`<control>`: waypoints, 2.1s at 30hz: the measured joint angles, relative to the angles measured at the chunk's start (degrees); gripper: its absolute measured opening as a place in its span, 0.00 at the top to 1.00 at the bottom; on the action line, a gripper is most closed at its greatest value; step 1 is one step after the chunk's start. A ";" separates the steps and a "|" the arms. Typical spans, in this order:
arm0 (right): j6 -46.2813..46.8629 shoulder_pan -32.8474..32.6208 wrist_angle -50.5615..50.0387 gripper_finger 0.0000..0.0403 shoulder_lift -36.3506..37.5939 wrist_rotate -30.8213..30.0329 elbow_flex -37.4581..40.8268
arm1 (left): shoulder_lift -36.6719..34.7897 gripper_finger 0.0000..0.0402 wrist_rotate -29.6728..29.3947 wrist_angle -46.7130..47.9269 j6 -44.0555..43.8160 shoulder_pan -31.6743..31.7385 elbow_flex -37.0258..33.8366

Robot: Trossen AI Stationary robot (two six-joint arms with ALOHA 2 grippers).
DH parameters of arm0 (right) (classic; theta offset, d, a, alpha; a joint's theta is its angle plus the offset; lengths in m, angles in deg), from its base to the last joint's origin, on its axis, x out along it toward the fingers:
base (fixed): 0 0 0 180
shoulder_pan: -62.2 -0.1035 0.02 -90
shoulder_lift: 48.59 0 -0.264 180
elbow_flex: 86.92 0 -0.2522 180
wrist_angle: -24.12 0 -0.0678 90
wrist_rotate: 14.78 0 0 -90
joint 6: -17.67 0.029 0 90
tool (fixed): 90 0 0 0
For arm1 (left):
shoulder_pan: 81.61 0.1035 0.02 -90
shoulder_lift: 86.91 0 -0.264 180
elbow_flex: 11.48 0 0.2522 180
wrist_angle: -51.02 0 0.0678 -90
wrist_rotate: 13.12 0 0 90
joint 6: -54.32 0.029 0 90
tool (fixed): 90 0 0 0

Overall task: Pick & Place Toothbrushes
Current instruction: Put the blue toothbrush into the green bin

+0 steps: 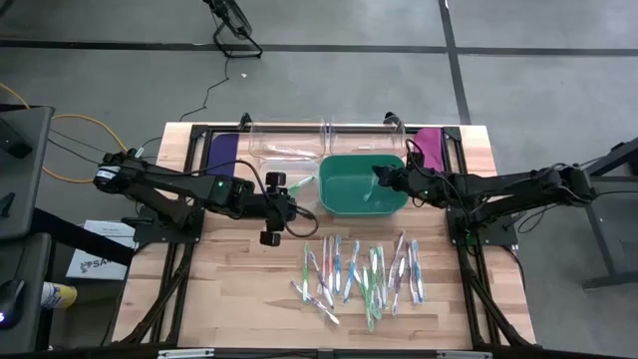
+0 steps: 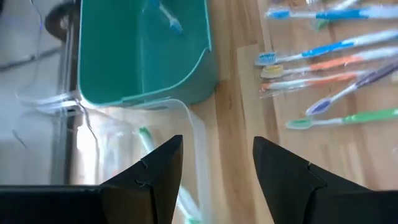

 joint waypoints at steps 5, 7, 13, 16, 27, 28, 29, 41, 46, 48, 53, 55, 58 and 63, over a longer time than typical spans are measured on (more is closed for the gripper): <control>-1.61 0.00 0.58 0.55 1.01 2.62 0.00 | 0.00 0.53 -0.31 -0.01 6.15 3.05 0.00; -2.93 -0.01 1.20 0.53 1.94 3.53 0.00 | 0.00 0.53 0.38 0.01 8.28 4.84 0.00; -6.18 0.01 1.44 0.54 5.75 4.58 0.00 | 0.00 0.53 5.09 -0.03 13.69 9.38 0.00; -7.17 0.01 1.44 0.55 7.41 4.56 0.00 | 0.00 0.53 6.70 -0.03 15.39 10.68 0.00; -9.09 -1.01 1.44 0.59 12.26 5.87 0.00 | 0.02 0.53 9.41 0.98 18.43 10.95 0.00; -9.54 -1.28 1.44 0.59 12.33 6.72 -0.01 | 0.02 0.53 9.41 1.40 18.41 10.95 0.00; -9.81 -1.54 1.42 0.60 12.33 7.50 0.00 | 0.02 0.53 9.41 1.70 18.39 10.95 0.00; -12.01 -4.82 1.14 0.66 12.04 10.38 0.00 | 2.25 0.53 15.10 0.25 18.72 10.92 0.00; -6.06 -4.99 -3.99 0.70 10.59 6.51 -0.02 | 4.11 0.53 15.10 -0.18 18.26 10.95 0.00; -4.44 -4.92 -6.12 0.71 9.86 3.45 -0.02 | 4.45 0.53 15.22 -0.38 18.16 10.95 0.00; -5.72 -2.55 -7.58 0.76 7.54 2.25 -0.02 | 4.66 0.53 15.56 -0.79 14.63 10.95 -0.02; -8.06 -0.95 -7.61 0.78 6.42 4.88 -0.02 | 4.67 0.53 15.58 -0.78 12.97 10.95 -0.02; -11.34 2.02 -7.56 0.82 4.31 12.21 -0.02 | 4.66 0.53 15.92 -0.77 10.18 10.95 -0.02; -18.05 7.74 -7.73 0.88 -0.46 25.14 -0.02 | 4.66 0.53 15.95 -0.79 5.52 10.95 -0.02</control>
